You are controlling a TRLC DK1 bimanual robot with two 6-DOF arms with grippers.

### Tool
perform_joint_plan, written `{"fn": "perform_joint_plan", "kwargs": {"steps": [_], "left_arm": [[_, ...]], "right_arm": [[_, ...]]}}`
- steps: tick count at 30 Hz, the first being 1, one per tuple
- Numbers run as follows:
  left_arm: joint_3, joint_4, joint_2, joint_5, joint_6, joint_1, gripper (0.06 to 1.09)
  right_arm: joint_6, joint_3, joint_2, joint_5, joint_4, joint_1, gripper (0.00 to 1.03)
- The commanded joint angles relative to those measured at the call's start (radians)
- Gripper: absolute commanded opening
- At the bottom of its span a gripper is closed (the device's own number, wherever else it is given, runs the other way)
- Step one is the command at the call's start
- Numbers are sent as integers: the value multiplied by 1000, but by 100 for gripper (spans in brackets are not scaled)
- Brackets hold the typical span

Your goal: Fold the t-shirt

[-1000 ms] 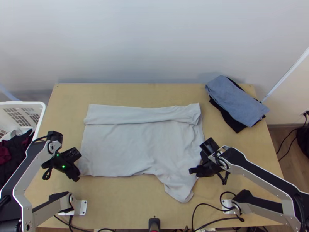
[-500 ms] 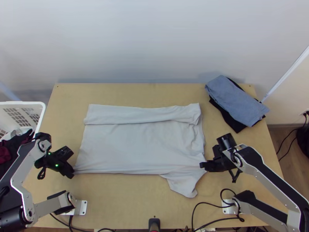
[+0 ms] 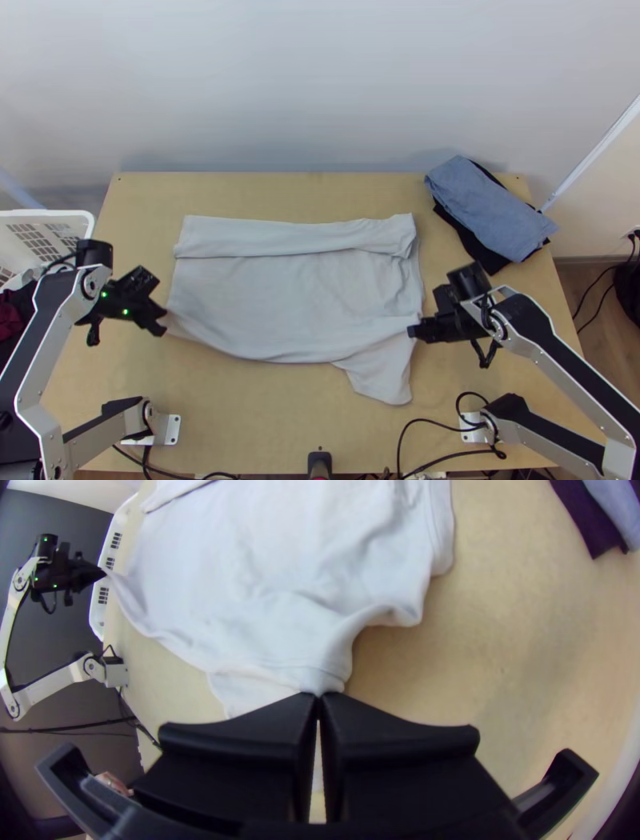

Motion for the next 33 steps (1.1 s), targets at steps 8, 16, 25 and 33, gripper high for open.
{"fn": "perform_joint_plan", "kwargs": {"steps": [8, 16, 25, 33], "left_arm": [[172, 129, 163, 13, -158, -17, 10], [315, 187, 303, 12, -229, -16, 10], [451, 187, 417, 12, -233, 17, 10], [565, 187, 502, 12, -263, 15, 10]], "right_arm": [[9, 182, 113, -19, 70, -9, 3], [9, 326, 254, -19, 107, -73, 3], [-20, 482, 388, -16, 110, -190, 3], [-16, 571, 498, -2, 171, -216, 3]]}}
